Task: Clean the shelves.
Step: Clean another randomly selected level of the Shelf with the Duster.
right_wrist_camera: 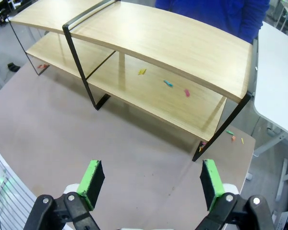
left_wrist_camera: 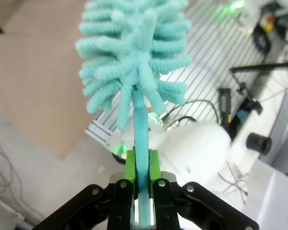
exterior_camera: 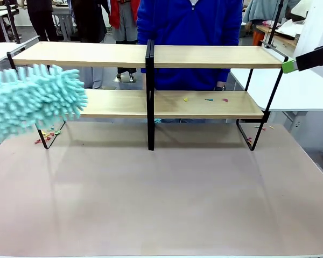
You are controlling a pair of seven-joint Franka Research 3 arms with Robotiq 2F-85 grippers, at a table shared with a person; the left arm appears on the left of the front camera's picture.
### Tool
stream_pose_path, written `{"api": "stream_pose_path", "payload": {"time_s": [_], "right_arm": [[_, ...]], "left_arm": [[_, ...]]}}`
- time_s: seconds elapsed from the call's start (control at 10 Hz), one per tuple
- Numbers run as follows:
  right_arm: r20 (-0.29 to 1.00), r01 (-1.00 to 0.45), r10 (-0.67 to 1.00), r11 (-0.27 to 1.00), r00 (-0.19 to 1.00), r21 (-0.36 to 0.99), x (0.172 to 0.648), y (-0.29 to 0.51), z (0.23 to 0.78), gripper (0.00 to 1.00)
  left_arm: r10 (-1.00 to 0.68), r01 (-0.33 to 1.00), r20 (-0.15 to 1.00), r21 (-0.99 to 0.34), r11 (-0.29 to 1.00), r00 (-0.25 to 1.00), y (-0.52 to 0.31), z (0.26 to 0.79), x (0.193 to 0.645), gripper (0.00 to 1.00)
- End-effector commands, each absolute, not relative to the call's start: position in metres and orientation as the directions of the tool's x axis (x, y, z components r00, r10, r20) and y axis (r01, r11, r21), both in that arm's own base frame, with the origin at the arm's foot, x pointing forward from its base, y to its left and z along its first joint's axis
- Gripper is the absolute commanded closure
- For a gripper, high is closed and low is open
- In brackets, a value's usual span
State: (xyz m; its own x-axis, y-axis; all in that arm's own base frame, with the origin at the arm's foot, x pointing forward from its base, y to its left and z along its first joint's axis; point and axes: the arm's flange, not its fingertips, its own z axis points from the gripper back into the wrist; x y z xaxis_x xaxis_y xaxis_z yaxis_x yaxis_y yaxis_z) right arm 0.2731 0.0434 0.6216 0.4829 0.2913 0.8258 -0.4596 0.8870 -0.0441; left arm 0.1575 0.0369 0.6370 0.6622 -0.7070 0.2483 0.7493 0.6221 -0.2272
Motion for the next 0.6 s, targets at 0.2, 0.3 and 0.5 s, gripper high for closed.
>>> {"api": "stream_pose_path", "payload": {"time_s": [0.2, 0.3, 0.5], "right_arm": [[0.828, -0.463, 0.288, 0.886, 0.481, -0.039, 0.273, 0.043, 0.622, 0.00], [0.828, -0.463, 0.288, 0.886, 0.481, -0.039, 0.273, 0.043, 0.622, 0.00], [0.828, -0.463, 0.288, 0.886, 0.481, -0.039, 0.273, 0.043, 0.622, 0.00]], "left_arm": [[-0.606, 0.611, 0.137, -0.341, 0.714, 0.784, -0.116, 0.606, 0.207, 0.88], [-0.518, 0.533, 0.152, -0.382, 0.755, 0.842, -0.148, 0.605, 0.201, 0.88], [-0.588, 0.585, 0.110, -0.344, 0.734, 0.802, -0.133, 0.594, 0.215, 0.88]]}}
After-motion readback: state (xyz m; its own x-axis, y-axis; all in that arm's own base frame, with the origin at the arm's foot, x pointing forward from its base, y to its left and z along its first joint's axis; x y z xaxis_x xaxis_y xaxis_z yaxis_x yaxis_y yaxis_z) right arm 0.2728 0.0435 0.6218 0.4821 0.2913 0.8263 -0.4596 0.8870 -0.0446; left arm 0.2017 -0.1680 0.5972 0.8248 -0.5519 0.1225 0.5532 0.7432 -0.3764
